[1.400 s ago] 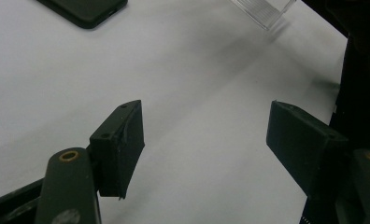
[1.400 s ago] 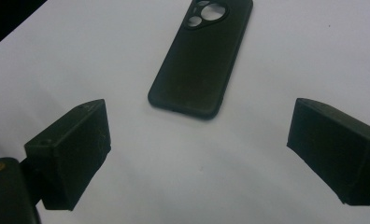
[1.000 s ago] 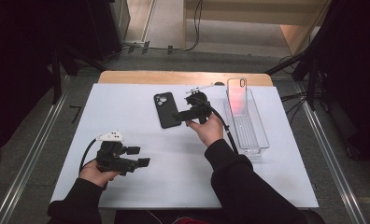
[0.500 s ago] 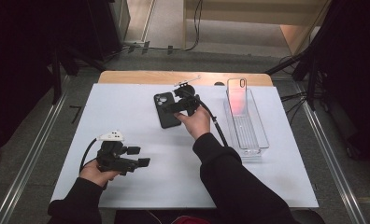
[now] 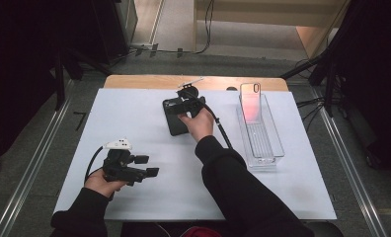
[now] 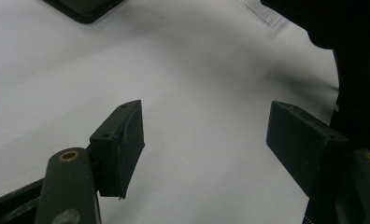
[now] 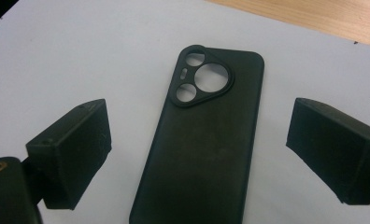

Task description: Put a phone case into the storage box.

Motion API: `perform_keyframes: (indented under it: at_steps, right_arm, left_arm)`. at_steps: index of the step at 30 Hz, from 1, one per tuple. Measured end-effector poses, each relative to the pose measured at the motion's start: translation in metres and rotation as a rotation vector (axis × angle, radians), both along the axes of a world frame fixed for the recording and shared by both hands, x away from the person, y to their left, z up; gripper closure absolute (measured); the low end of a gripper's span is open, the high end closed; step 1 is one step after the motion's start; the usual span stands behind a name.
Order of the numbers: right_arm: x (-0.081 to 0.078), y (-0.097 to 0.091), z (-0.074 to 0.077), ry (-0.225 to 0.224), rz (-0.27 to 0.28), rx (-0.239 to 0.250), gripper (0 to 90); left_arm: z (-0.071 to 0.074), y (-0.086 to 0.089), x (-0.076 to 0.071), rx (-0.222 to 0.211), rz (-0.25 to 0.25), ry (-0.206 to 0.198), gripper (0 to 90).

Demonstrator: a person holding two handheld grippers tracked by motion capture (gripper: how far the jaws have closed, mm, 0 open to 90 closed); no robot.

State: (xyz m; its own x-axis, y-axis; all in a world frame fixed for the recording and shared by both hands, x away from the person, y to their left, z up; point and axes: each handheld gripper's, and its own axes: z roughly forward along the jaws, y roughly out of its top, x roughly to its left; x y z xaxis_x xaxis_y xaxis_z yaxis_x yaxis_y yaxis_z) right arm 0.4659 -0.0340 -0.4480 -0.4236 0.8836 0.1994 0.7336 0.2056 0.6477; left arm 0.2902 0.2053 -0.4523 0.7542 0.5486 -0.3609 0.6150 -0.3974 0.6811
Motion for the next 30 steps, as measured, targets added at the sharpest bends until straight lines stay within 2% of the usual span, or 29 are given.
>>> perform_keyframes:
  at_steps: [9,14,20,30]
  right_arm:
    - [0.006,0.004,-0.007,0.015,-0.020,-0.028,4.9]
    - [0.006,0.005,-0.012,0.008,-0.018,-0.045,4.9]
    - [0.006,0.010,-0.019,0.029,-0.013,-0.067,4.9]
    - [0.004,0.015,-0.031,0.053,-0.003,-0.076,4.9]
  left_arm:
    - [0.000,0.000,0.000,-0.003,-0.002,0.000,28.3]
    - [0.000,0.000,0.000,-0.001,-0.004,0.000,28.3]
    - [0.000,0.000,0.000,-0.002,-0.002,0.001,28.4]
    - [0.000,0.000,0.000,-0.003,-0.002,0.001,28.3]
